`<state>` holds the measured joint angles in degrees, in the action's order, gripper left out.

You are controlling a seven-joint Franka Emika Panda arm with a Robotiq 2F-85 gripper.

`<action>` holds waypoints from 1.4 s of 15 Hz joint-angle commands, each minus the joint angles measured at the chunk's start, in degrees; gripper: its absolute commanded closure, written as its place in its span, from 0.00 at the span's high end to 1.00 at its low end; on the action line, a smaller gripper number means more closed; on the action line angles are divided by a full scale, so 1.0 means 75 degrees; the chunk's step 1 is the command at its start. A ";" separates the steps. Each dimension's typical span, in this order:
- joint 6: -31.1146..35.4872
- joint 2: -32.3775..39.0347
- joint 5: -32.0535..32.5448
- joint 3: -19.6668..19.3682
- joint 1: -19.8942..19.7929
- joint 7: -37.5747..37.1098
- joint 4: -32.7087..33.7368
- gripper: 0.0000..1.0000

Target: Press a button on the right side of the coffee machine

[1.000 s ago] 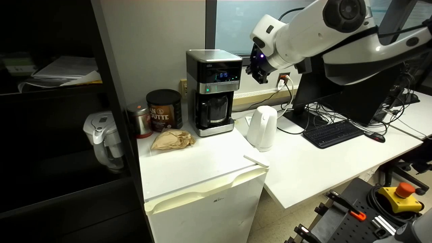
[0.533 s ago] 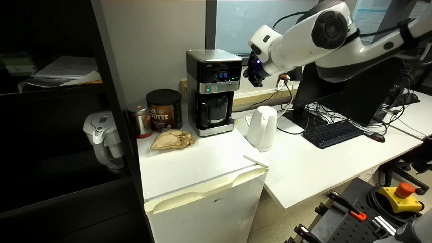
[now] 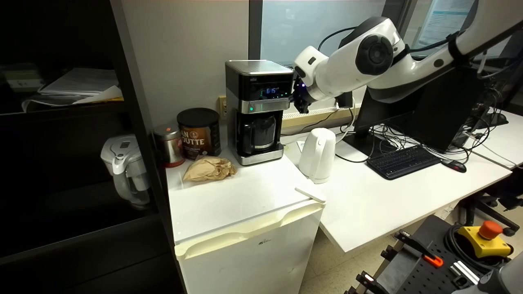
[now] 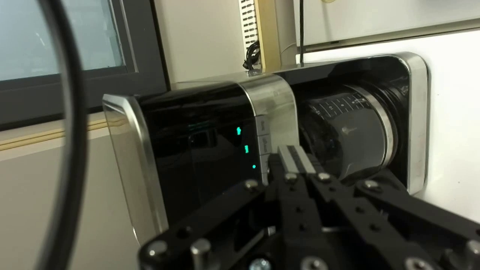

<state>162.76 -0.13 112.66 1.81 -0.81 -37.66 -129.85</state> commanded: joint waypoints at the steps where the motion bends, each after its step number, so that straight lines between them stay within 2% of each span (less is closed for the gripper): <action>1: 0.0301 0.0542 0.0444 -0.0037 -0.0046 -0.0428 0.0587 0.02; 15: 0.0586 0.1539 0.0579 0.0003 -0.0264 -0.0552 0.1582 0.02; 21: 0.0708 0.1570 0.0596 0.0015 -0.0290 -0.0529 0.1614 0.02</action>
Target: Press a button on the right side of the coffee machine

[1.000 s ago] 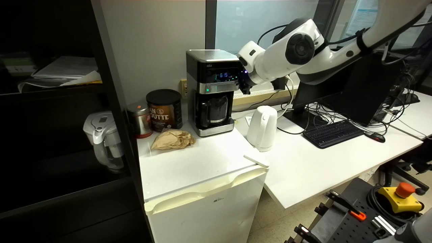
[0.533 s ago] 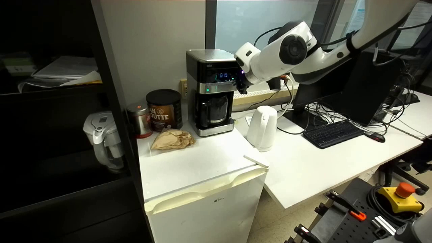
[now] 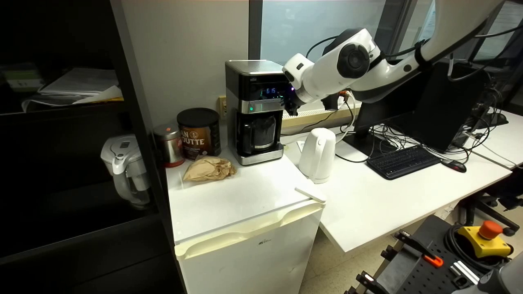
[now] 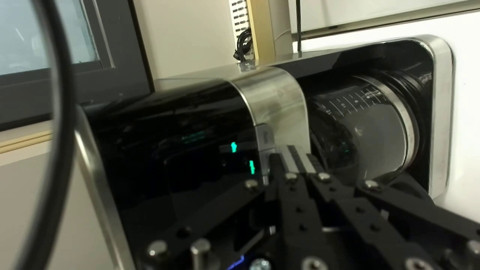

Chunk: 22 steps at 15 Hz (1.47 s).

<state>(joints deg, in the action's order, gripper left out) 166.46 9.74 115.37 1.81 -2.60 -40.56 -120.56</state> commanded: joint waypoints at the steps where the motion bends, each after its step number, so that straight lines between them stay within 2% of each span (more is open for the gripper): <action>1: 0.0232 0.0166 0.0232 0.0021 -0.0046 -0.0134 0.0300 0.02; 10: 0.0417 -0.0916 0.0544 0.0210 0.0146 -0.0002 -0.0676 0.01; 22: -0.0318 -0.2916 0.0708 0.0745 0.0510 -0.0005 -0.2856 0.00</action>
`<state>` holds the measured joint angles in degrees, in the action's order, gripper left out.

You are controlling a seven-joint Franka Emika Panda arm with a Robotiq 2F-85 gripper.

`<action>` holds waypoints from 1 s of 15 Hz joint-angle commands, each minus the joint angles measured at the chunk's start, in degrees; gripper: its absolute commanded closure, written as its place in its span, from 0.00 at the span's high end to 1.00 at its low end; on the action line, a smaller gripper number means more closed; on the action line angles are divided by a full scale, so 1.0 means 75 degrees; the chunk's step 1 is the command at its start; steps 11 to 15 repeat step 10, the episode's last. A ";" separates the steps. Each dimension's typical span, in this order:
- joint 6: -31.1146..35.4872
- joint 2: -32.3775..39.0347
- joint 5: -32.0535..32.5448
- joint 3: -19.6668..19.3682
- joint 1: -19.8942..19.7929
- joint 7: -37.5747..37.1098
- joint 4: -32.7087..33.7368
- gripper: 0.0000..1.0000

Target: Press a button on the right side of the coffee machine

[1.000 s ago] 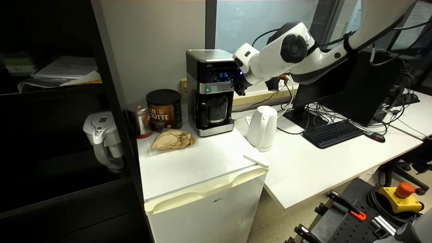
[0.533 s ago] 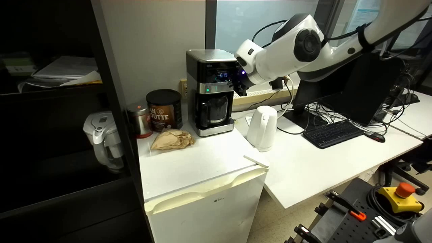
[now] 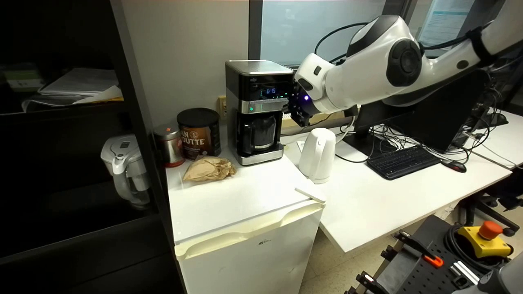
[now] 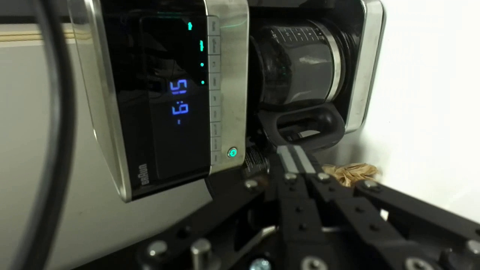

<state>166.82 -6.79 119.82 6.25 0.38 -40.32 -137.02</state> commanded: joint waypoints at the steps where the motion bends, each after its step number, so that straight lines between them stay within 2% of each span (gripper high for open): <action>1: -0.0468 -0.0874 0.0091 0.0222 0.0140 -0.0030 -0.0833 0.00; 9: -0.0860 -0.1762 -0.0050 0.0584 0.0267 0.0016 -0.1695 0.00; 15: -0.0870 -0.1829 -0.0055 0.0613 0.0268 0.0018 -0.1754 0.00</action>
